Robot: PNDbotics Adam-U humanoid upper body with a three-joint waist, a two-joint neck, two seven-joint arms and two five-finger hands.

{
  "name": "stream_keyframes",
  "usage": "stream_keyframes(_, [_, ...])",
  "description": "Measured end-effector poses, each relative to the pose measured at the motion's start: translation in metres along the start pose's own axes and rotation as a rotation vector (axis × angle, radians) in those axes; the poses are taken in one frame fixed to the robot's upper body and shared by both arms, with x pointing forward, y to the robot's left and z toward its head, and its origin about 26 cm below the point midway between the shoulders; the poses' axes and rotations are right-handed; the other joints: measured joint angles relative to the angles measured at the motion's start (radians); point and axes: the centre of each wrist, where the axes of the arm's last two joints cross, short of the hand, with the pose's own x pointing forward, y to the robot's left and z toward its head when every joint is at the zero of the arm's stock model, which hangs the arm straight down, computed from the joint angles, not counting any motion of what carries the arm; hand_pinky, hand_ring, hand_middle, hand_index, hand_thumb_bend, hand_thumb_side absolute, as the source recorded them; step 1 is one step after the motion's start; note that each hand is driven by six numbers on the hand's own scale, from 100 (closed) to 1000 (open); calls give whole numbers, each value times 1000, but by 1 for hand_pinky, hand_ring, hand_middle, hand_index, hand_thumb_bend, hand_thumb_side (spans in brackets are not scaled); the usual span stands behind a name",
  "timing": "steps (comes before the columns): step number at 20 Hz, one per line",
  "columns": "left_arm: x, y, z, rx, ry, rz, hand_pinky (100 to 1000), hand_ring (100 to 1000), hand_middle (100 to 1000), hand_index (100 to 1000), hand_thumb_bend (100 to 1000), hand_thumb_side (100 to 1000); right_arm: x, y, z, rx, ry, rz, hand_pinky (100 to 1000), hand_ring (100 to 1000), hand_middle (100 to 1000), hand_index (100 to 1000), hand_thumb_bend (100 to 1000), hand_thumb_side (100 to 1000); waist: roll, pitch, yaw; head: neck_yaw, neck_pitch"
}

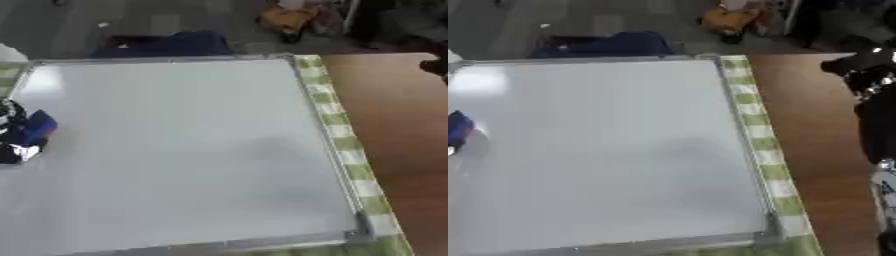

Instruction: Wipe the whiteboard clean with a brush.

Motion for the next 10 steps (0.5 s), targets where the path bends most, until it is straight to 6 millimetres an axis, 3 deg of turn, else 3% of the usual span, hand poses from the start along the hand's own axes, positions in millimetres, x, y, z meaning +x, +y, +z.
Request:
stream_keyframes(4, [-2, -4, 0, 1, 16, -2, 632, 504, 260, 106, 171, 442, 0, 0, 0, 2, 1, 1, 763, 645, 511, 589, 224, 1000, 2, -3, 8, 43, 9])
stream_keyframes(10, [-3, -10, 1, -18, 23, -9, 632, 499, 257, 107, 165, 439, 1, 0, -2, 7, 1, -2, 763, 645, 513, 591, 216, 1000, 7, -14, 12, 57, 17])
